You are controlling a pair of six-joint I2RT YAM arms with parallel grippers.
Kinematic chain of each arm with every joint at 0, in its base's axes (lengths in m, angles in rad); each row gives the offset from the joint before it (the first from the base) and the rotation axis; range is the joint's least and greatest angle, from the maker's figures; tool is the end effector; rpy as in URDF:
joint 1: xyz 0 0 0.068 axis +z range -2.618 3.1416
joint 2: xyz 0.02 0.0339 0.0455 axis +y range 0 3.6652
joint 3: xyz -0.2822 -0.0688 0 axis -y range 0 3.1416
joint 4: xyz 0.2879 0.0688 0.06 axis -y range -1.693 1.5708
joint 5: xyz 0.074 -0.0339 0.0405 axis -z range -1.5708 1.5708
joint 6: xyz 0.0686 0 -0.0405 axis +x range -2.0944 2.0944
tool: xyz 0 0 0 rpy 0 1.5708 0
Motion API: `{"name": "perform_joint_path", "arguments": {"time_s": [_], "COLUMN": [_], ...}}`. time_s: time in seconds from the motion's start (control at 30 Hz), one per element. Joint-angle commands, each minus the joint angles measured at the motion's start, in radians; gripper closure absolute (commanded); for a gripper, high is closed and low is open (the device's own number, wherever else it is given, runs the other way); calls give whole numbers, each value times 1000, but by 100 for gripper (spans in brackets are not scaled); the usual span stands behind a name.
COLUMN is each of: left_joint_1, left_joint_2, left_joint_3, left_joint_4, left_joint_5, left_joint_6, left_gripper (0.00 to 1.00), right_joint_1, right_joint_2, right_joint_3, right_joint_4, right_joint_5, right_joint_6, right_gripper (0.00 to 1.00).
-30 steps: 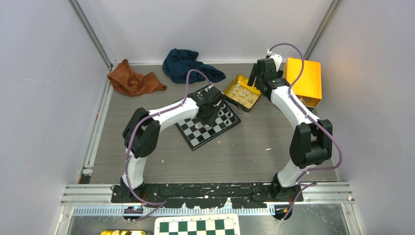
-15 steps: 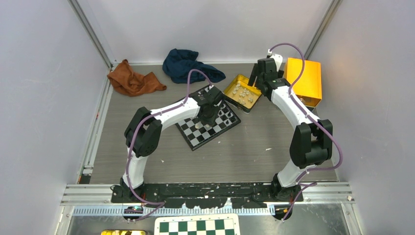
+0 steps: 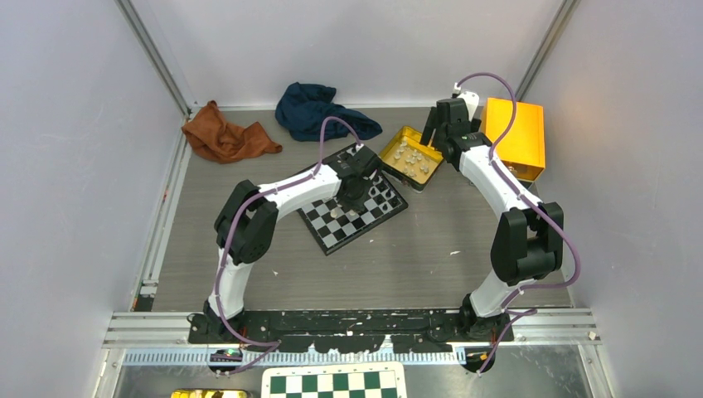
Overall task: Set up the chess pieces on the board
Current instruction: Pick up the chess piece from the chessboard.
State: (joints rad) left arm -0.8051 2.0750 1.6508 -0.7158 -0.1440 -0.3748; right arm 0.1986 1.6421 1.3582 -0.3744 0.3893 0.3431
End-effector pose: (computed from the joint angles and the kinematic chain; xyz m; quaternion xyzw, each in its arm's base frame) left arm 0.3555 -0.3555 0.1678 0.1930 0.9552 -0.0602 0.2162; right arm 0.4385 0.0617 0.2878 0.1486 0.8723 -0.0517 0.4630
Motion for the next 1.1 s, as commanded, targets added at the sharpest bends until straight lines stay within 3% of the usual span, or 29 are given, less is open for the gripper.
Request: {"name": "perform_joint_path", "arguments": {"time_s": [0.0,0.37,0.8,1.07], "left_joint_1": [-5,-5,-5,9], "left_joint_2": [-7,-36,-111,-188], "left_joint_3": [41,37,169,185], "left_joint_4": [-6,-31,-164,-201], "left_joint_5": [-28,-49,-86,-262], "left_joint_6": [21,22,35,72], "left_gripper": [76,86,86,88], "right_joint_1": [-7,-7,-8,-6], "right_joint_2": [-51,-48,-52,-49], "right_joint_3": [10,12,31,43], "right_joint_4": [42,40,30,23], "right_joint_5": [25,28,32,23], "right_joint_6": [-2,-3,-3,9], "right_gripper": [16,16,16,16]}}
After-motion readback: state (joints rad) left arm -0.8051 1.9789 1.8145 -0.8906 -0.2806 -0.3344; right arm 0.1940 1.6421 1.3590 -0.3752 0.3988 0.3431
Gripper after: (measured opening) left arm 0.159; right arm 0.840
